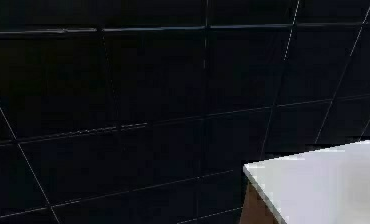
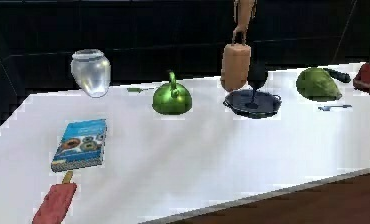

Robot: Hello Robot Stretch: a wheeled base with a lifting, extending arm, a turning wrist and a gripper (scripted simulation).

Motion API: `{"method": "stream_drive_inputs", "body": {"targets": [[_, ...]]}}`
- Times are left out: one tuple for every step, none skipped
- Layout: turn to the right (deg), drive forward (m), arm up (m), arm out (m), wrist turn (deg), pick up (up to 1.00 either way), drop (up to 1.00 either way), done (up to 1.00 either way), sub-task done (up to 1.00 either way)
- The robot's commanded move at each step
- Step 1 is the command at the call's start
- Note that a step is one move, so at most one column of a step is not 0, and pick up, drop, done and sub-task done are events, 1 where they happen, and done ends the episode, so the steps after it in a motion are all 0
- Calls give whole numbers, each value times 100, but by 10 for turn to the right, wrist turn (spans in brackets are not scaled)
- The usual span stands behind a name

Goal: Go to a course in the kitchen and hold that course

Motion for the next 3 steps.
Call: {"method": "stream_drive_inputs", "body": {"targets": [[-270, 0, 0, 0, 0, 0, 0, 0, 0], [0, 0, 50, 0, 0, 0, 0, 0, 0], [0, 0, 38, 0, 0, 0, 0, 0, 0]]}}
